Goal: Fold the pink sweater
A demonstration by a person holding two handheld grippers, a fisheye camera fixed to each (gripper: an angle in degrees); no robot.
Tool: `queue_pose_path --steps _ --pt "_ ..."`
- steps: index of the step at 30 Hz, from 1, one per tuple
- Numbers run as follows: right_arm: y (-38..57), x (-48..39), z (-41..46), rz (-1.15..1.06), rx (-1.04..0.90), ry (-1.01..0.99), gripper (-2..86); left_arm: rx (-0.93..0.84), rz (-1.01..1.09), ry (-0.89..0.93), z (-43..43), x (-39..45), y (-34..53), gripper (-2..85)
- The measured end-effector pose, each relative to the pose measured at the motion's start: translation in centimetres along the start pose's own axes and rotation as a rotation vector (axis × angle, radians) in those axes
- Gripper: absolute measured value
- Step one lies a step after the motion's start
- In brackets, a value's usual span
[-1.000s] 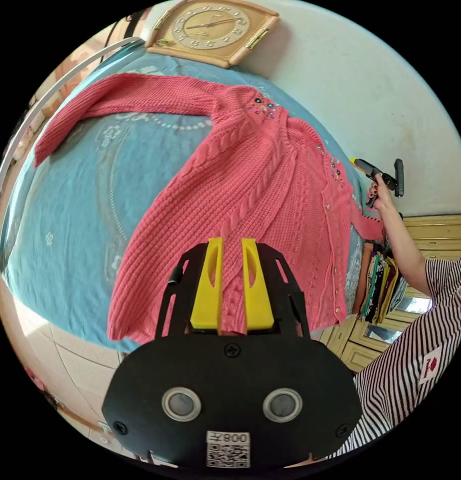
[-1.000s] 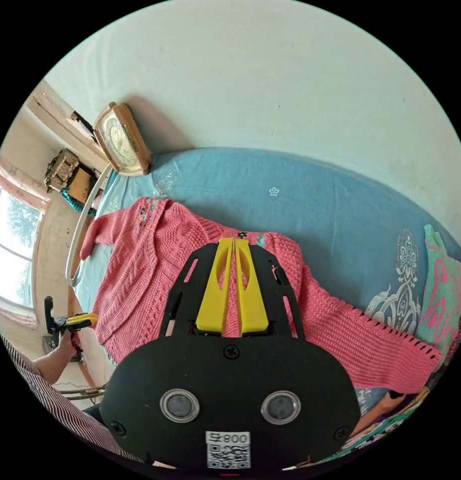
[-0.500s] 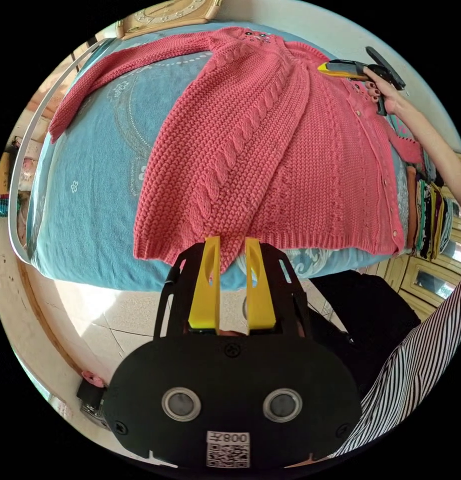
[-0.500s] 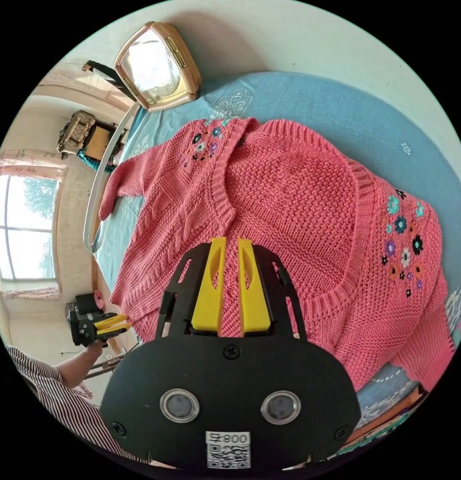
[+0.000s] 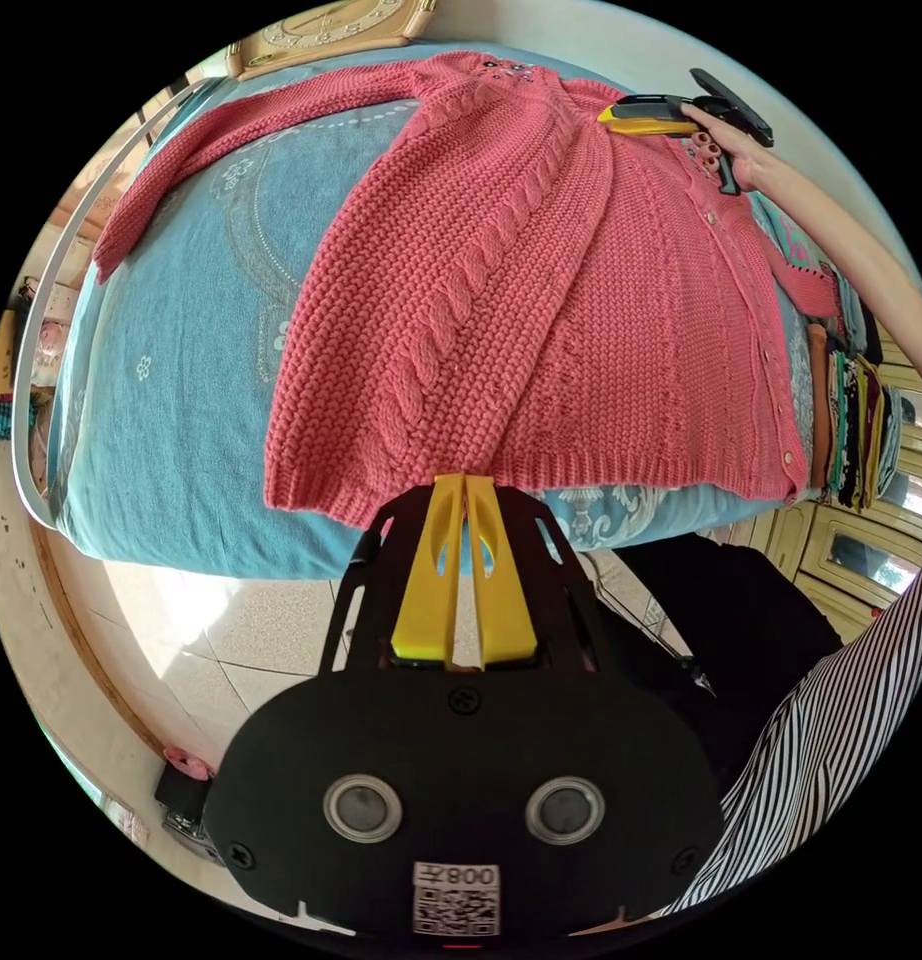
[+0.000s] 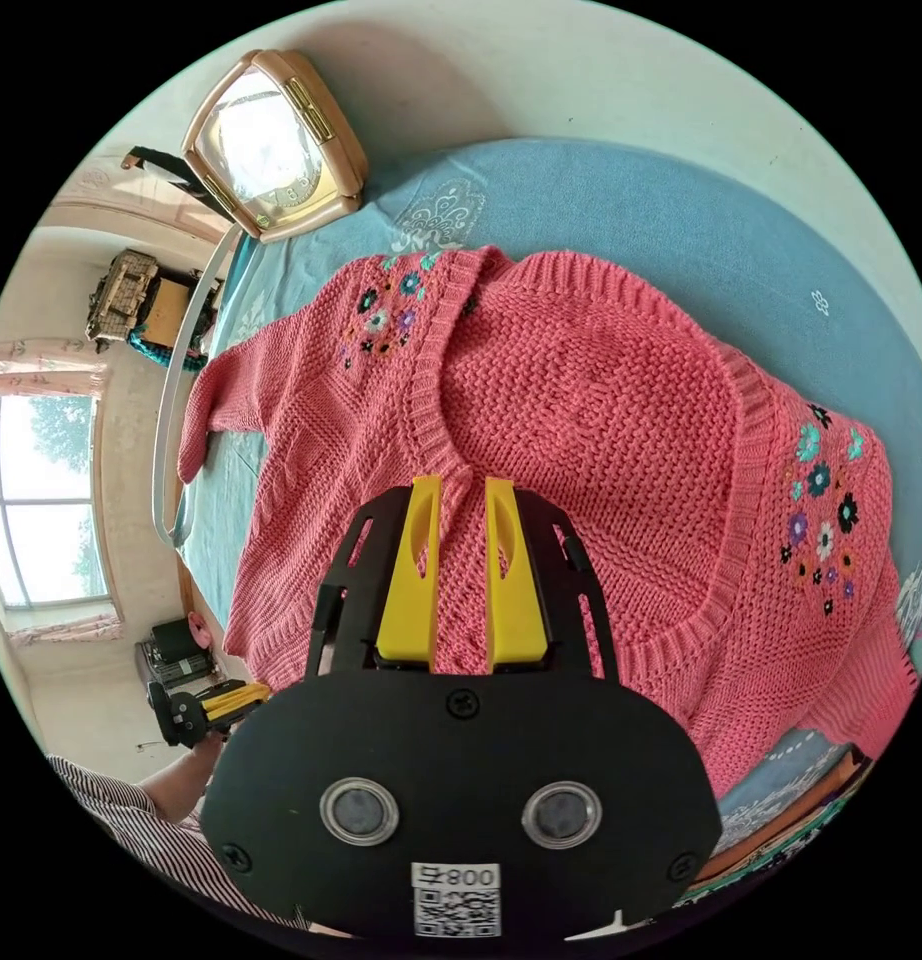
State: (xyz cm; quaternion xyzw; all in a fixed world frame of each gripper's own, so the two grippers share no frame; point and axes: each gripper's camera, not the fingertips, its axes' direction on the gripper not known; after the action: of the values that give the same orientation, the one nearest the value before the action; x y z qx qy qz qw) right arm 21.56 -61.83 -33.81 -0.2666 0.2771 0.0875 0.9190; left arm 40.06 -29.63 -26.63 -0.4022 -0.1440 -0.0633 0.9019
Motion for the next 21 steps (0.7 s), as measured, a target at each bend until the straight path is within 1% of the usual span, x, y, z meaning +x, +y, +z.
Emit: queue_pose_path --steps 9,11,14,21 --pt "-1.3 -2.6 -1.3 0.032 -0.008 0.048 6.3 -0.001 0.024 -0.061 -1.1 0.2 1.8 1.1" --pt "-1.6 -3.4 -1.7 0.014 -0.018 0.076 4.1 -0.011 -0.003 -0.022 -1.3 -0.6 2.2 0.8" --pt "-1.9 -4.5 -2.6 -0.013 -0.029 0.066 2.1 -0.004 -0.025 0.027 -2.1 -1.5 3.2 0.4" --pt "-2.9 -6.5 -6.0 -0.064 -0.022 0.041 1.0 0.049 -0.069 0.154 -4.9 -3.1 5.7 0.1"
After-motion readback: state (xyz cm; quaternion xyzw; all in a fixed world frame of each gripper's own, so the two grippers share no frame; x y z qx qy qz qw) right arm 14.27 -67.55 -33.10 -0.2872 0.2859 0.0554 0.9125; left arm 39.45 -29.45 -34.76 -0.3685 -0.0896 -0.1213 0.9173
